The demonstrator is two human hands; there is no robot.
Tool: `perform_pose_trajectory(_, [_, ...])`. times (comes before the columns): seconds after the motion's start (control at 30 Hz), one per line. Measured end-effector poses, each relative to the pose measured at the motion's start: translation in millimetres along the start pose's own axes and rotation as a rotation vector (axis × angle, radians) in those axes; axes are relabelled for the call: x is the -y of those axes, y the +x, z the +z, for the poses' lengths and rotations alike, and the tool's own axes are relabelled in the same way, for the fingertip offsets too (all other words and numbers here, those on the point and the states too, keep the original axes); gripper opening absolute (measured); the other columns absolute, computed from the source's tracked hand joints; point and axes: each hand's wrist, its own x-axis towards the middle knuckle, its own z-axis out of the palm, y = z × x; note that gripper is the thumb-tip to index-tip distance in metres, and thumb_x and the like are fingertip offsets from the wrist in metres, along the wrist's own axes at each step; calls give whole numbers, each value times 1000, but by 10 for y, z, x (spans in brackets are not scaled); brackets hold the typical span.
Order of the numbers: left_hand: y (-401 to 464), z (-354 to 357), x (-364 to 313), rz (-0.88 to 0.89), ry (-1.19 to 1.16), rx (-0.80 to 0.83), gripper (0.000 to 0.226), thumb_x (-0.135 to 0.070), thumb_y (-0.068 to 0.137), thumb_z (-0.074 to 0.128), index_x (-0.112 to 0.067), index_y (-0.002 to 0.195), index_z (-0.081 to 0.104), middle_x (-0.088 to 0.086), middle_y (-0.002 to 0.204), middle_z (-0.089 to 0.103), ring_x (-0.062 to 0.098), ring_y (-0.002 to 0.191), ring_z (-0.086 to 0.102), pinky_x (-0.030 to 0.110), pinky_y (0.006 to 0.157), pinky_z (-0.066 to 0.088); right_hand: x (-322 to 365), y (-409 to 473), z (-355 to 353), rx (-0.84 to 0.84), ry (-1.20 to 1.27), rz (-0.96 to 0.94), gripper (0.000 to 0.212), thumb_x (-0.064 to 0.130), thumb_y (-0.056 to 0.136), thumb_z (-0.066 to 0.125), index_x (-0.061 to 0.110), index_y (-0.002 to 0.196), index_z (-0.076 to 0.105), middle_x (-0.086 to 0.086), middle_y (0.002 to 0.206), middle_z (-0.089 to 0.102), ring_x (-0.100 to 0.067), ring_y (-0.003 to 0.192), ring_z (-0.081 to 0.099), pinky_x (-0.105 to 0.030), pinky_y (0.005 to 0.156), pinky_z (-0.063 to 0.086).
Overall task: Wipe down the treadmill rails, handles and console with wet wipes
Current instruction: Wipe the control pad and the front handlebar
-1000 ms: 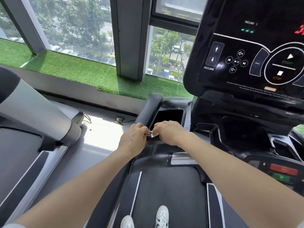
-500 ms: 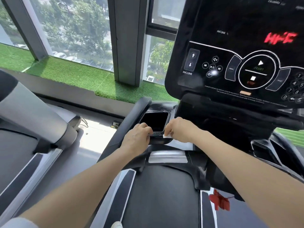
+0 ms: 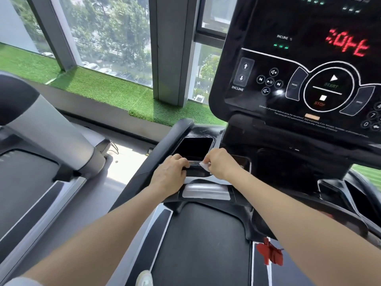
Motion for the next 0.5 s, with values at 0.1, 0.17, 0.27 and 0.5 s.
perform_pose_trajectory(0.1, [-42,-13,56,-11,4,-15,28,-17,96,46,-22,119,60,-5,121,52,16,115,44,29,88,41,92,38,143,12,-27,-21,21,23,93,59,10,105,69,-12,110,65,-28,97,64,-36,87,52])
perform_pose_trajectory(0.17, [-66,-37,82,-22,-4,-23,27,-18,96,47,-22,120,60,-5,122,51,16,116,43,29,88,40,154,63,222,26,-48,-32,18,13,91,59,13,106,69,-11,109,66,-28,96,64,-35,86,53])
perform_pose_trajectory(0.27, [-129,-84,106,-53,-23,-31,27,-18,96,48,-22,119,60,-5,120,51,16,116,44,31,89,42,211,87,236,35,43,-53,16,17,91,59,15,101,72,-6,106,68,-21,94,64,-28,83,51])
perform_pose_trajectory(0.5, [-106,-292,-306,-188,-553,-18,27,-22,91,62,-17,117,55,-4,106,60,10,95,58,16,78,45,93,-163,-240,-13,551,-81,19,1,79,69,17,74,59,2,76,59,-14,79,56,-23,70,46])
